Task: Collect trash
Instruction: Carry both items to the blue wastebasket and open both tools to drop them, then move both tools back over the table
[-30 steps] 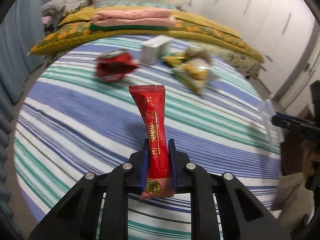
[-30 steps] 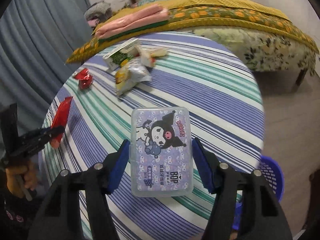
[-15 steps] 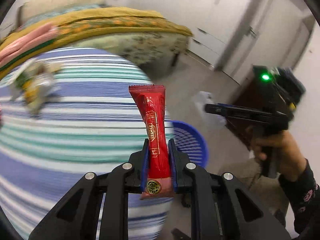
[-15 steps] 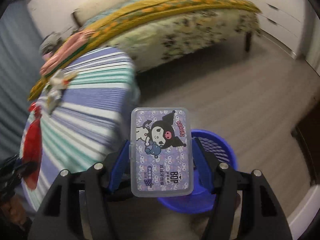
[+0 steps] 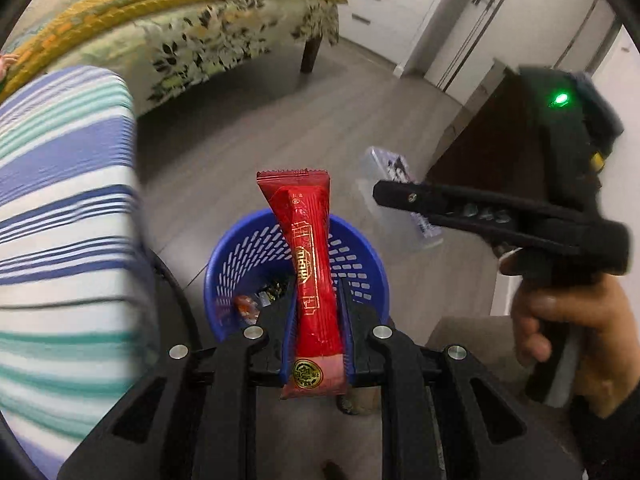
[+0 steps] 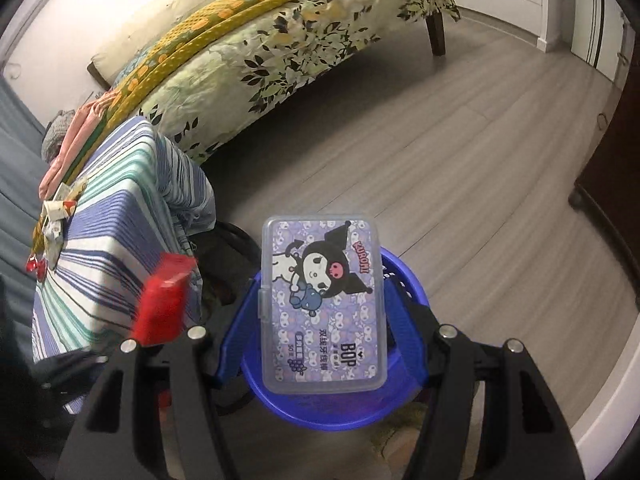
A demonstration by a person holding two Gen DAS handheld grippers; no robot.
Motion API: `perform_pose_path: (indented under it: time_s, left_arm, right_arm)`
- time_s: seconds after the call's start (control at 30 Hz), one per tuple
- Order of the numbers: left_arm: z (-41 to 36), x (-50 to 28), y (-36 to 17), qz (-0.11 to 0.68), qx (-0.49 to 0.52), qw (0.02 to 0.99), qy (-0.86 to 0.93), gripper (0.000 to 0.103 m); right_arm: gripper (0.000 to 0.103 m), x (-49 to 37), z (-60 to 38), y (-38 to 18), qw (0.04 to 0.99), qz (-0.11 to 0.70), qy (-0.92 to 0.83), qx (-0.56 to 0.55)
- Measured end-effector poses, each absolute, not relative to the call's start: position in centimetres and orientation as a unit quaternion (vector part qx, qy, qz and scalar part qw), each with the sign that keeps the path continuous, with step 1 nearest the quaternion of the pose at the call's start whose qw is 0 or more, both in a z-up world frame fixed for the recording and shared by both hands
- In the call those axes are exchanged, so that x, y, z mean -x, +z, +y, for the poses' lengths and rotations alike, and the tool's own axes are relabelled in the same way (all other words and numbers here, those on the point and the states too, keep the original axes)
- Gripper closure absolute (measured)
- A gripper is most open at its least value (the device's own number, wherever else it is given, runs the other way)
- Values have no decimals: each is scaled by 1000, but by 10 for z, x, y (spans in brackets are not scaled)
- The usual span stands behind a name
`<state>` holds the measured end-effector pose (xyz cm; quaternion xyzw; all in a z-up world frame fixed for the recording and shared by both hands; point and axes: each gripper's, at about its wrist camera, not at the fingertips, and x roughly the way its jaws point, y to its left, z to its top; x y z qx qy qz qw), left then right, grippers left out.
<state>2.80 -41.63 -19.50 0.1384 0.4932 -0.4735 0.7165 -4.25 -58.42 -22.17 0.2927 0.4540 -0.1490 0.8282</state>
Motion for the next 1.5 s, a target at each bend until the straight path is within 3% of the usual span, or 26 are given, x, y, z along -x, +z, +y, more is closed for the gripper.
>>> perform_pose_path:
  time_s: [0.07,0.13,0.23,0.37,0.43,0.7,0.93,1.23,1.5]
  left_arm:
    - [-428,-33,-208,495,-145,717,-468,76]
    - [-437,-39,-215,499,-145,718,-463,52]
    - [-436,-41,-209,491,-133,725,-464,33]
    - [-420,-29,-183,464,-121,735,-480,20]
    - [-407,-20,-165,435,-118,753,-479,9]
    - [-317,-21,-127,359,-114,821,-429,5]
    - [-206,-68,-146,398,-103,860,-301,6]
    - [-71,-119,-161,442,-54,885,-135,6]
    - [-39,-143,-170,464,-53,880,-83,4]
  right_arm:
    - [35,42,-591,-227,825,450,-149,-308]
    - [28,44,-597,-228,822,440,-152,-327]
    - [27,46,-601,-222,826,433,-158,-324]
    - [19,47,-598,-213,835,423,-176,-304]
    - [14,47,-593,-207,842,416,-189,-288]
    - [10,41,-549,-182,880,386,-191,-201]
    - [10,17,-466,-170,914,372,-130,-98]
    - [9,-23,-337,-149,921,383,-7,-69]
    - [8,-100,-256,-158,899,435,45,-19]
